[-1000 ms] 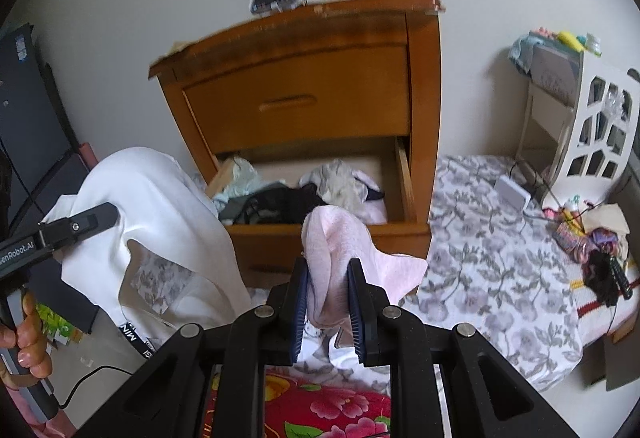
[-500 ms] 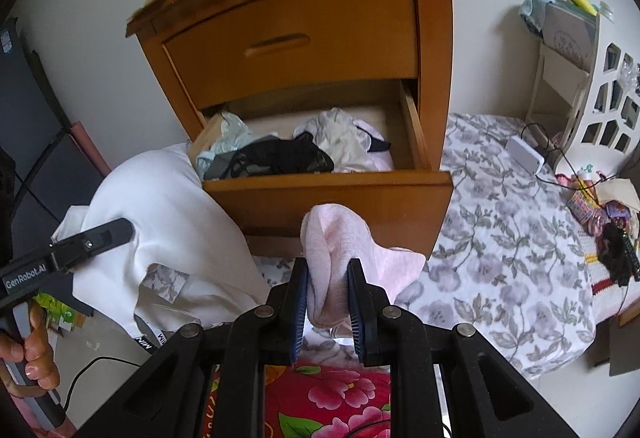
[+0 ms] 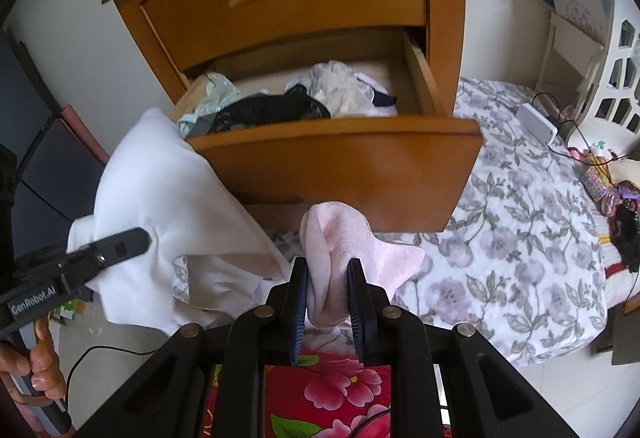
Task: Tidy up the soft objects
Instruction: 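Lower the underwear and pink sock onto the floral bedding and open both grippers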
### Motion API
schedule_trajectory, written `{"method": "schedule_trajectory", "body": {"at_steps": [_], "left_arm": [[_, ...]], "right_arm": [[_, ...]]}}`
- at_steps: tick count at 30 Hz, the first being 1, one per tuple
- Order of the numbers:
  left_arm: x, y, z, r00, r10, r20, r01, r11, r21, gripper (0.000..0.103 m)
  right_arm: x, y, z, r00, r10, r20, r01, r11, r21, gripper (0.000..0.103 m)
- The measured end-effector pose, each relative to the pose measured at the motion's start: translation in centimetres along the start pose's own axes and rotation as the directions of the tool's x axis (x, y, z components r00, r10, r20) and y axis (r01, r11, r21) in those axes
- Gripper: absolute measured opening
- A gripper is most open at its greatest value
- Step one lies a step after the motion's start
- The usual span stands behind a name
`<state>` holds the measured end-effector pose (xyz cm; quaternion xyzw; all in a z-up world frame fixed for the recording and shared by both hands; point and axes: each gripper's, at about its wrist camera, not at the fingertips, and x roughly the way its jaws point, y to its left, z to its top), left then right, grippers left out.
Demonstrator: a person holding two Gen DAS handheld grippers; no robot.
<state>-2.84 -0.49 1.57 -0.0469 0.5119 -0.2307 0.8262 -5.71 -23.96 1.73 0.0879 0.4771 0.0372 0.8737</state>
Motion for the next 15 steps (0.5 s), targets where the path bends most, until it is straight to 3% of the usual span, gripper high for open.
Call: {"method": "schedule_trajectory", "body": {"at_steps": [6, 15], "left_arm": [[2.9, -0.6, -1.8, 0.993, 0.03, -0.115, -0.024, 0.998, 0.052, 0.016], [7.5, 0.6, -3.1, 0.974, 0.017, -0.224, -0.02, 1.0, -0.011, 0.016]], "right_arm": [[1.1, -0.2, 0.0, 1.0, 0.001, -0.025, -0.001, 1.0, 0.006, 0.02], [2.5, -0.5, -0.1, 0.998, 0.003, -0.058, -0.002, 1.0, 0.014, 0.02]]}}
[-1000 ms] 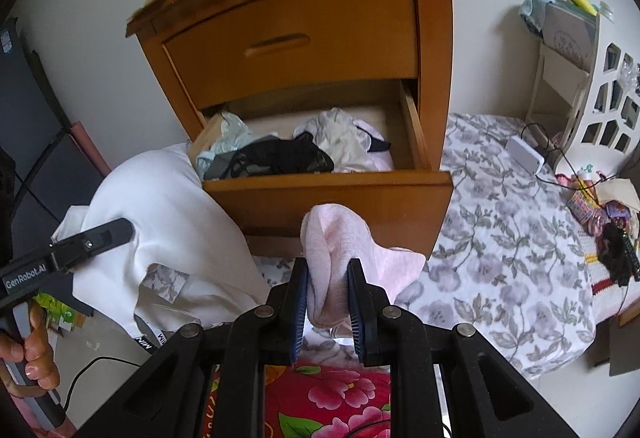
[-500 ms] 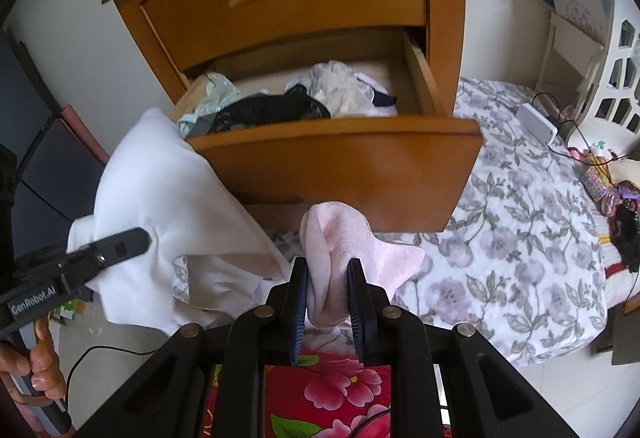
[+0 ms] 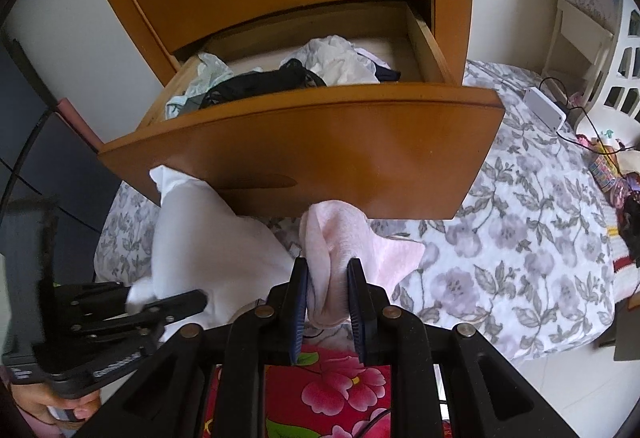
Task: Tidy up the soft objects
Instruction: 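Lower the underwear and pink sock onto the floral bedding and open both grippers, then move both open grippers back up over the open drawer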
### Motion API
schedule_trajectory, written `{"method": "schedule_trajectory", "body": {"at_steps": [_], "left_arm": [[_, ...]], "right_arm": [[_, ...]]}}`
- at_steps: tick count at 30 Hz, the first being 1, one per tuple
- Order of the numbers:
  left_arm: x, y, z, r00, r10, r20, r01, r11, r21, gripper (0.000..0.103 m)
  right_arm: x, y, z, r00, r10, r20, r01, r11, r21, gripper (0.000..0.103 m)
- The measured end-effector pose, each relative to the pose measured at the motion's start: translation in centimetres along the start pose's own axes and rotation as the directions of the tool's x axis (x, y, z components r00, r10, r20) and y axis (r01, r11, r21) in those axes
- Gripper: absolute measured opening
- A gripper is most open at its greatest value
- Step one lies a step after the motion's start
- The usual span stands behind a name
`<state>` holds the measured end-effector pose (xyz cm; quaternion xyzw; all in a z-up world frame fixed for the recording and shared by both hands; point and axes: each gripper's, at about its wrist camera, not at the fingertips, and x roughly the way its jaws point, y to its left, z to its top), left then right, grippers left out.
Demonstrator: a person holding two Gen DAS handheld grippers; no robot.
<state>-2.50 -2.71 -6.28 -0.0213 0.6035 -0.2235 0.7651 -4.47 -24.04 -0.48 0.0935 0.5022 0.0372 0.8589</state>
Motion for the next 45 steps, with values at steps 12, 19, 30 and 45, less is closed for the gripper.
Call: {"method": "schedule_trajectory", "body": {"at_steps": [12, 19, 30, 45], "left_arm": [[3.1, 0.3, 0.8, 0.996, -0.004, -0.088, 0.001, 0.999, -0.035, 0.023], [2.4, 0.5, 1.2, 0.994, 0.02, -0.112, -0.022, 0.999, -0.024, 0.048], [-2.2, 2.8, 2.8, 0.998, 0.058, 0.004, -0.058, 0.995, -0.083, 0.062], [-3.6, 3.9, 3.1, 0.979, 0.186, 0.085, -0.173, 0.974, -0.146, 0.086]], "right_arm": [[2.7, -0.5, 0.5, 0.997, -0.016, -0.07, 0.016, 1.0, 0.005, 0.023], [3.1, -0.5, 1.0, 0.997, -0.021, -0.081, 0.021, 1.0, 0.0, 0.029], [2.7, -0.5, 1.2, 0.997, -0.031, -0.071, 0.031, 1.0, 0.003, 0.031], [1.7, 0.4, 1.6, 0.996, -0.073, -0.049, 0.072, 0.997, -0.03, 0.087]]}}
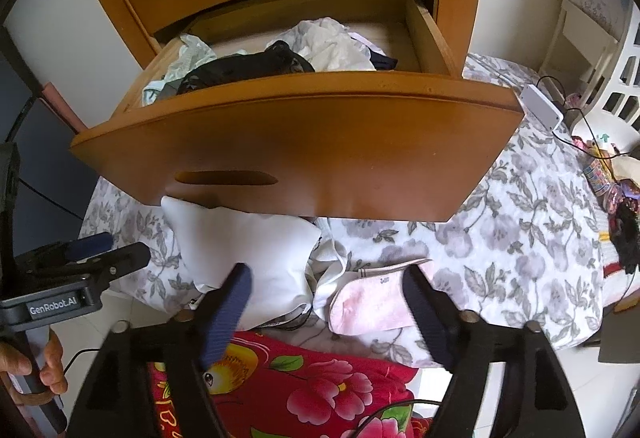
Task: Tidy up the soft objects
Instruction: 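Move both open grippers back up over the open drawer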
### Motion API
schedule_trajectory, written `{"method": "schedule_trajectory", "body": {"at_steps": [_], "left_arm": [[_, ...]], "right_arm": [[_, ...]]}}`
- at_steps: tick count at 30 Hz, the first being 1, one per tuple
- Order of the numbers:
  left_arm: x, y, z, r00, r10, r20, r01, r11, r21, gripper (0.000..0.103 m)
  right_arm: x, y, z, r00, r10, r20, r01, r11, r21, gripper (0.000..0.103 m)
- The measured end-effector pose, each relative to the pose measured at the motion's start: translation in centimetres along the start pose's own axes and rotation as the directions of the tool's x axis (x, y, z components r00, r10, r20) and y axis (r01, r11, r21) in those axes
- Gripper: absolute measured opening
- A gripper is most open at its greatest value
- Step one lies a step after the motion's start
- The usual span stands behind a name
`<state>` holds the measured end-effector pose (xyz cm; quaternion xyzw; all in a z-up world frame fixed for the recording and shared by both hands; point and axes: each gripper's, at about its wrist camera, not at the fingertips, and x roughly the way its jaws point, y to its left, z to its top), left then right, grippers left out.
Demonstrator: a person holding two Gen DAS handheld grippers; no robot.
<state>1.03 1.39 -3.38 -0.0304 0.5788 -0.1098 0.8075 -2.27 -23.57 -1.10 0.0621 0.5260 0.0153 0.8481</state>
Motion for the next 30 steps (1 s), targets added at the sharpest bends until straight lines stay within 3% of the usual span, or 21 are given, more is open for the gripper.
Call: {"method": "schedule_trajectory", "body": {"at_steps": [2, 4, 14, 20, 26, 30], "left_arm": [[-0.1, 0.2, 0.1, 1.0, 0.009, 0.012, -0.009, 1.0, -0.009, 0.088], [-0.4, 0.5, 0.1, 0.999, 0.014, 0.035, -0.014, 1.0, -0.019, 0.096], [-1.9, 0.4, 0.5, 0.989, 0.001, 0.148, 0.001, 1.0, -0.017, 0.102], [-3.6, 0.1, 0.7, 0.97, -0.007, 0.241, 0.006, 1.0, 0.004, 0.102], [-5.4, 0.0, 1.3, 0.958, -0.05, 0.281, 0.051, 0.999, 0.003, 0.102], [-7.2, -0.2, 1.7, 0.945, -0.039, 0.324, 0.038, 0.999, 0.008, 0.102]], "right_arm": [[0.0, -0.1, 0.0, 1.0, -0.012, -0.001, 0.012, 1.0, 0.001, 0.092], [-0.1, -0.2, 0.1, 1.0, -0.022, 0.004, 0.022, 1.0, 0.003, 0.103], [-1.6, 0.0, 0.5, 0.996, -0.015, 0.09, 0.015, 1.0, -0.005, 0.103], [-2.9, 0.4, 1.1, 0.986, -0.014, 0.164, 0.017, 1.0, -0.02, 0.103], [-4.1, 1.1, 1.6, 0.981, -0.002, 0.196, 0.014, 0.998, -0.057, 0.103], [-5.5, 1.2, 2.1, 0.971, -0.015, 0.237, 0.031, 0.998, -0.061, 0.103]]}}
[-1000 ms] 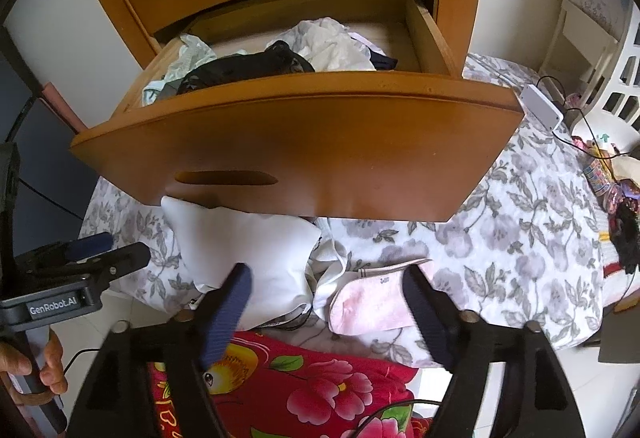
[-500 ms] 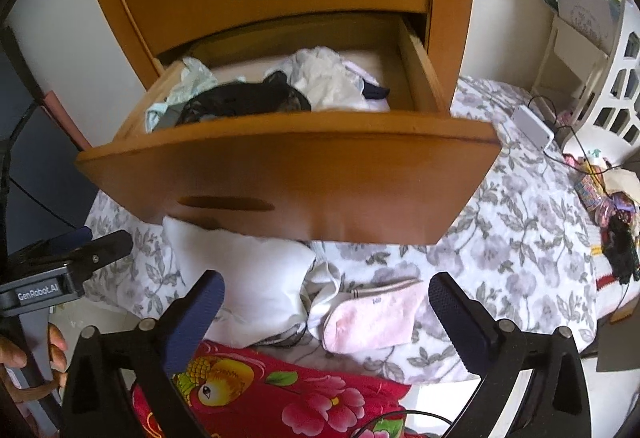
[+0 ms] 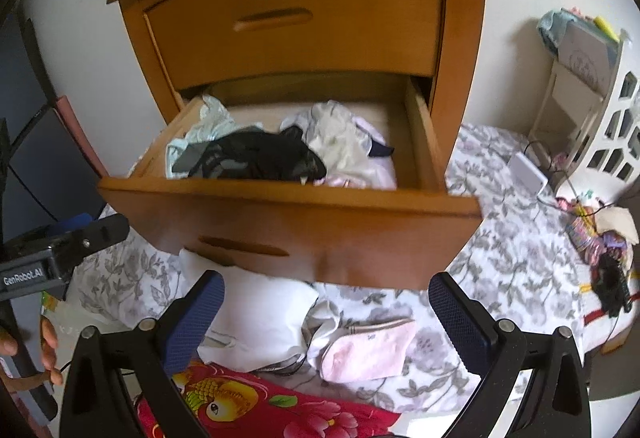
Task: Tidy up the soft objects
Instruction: 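Move both open grippers back up over the open drawer, then reach both open grippers down into the drawer toward the clothes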
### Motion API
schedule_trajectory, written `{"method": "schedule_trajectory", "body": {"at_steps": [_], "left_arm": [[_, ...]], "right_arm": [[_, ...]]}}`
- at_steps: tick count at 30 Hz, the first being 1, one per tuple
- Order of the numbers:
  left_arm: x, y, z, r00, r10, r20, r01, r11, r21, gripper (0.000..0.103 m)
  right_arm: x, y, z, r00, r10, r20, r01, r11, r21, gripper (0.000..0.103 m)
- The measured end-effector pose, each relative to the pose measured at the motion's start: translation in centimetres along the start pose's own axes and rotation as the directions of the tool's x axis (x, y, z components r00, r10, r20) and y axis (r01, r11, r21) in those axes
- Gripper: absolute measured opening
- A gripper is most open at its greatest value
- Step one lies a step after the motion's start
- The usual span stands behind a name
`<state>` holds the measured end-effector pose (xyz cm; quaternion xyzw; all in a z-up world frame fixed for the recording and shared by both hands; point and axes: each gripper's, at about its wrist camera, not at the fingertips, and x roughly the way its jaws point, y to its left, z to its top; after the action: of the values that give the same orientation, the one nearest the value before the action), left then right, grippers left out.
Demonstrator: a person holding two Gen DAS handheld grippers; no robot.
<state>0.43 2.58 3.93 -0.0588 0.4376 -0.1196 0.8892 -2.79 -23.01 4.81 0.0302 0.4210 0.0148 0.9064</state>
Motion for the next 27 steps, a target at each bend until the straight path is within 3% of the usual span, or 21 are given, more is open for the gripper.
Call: {"method": "schedule_trajectory", "body": {"at_steps": [12, 27], "left_arm": [[-4.2, 0.1, 3.3, 0.98, 0.068, 0.187, -0.072, 0.997, 0.013, 0.102], [-1.6, 0.9, 6.4, 0.982, 0.064, 0.176, -0.065, 0.998, -0.002, 0.102]], "right_arm": [[-2.5, 0.5, 2.9, 0.994, 0.006, 0.106, -0.003, 1.0, -0.022, 0.103], [0.6, 0.7, 5.8, 0.996, 0.015, 0.085, -0.012, 1.0, -0.029, 0.103]]}}
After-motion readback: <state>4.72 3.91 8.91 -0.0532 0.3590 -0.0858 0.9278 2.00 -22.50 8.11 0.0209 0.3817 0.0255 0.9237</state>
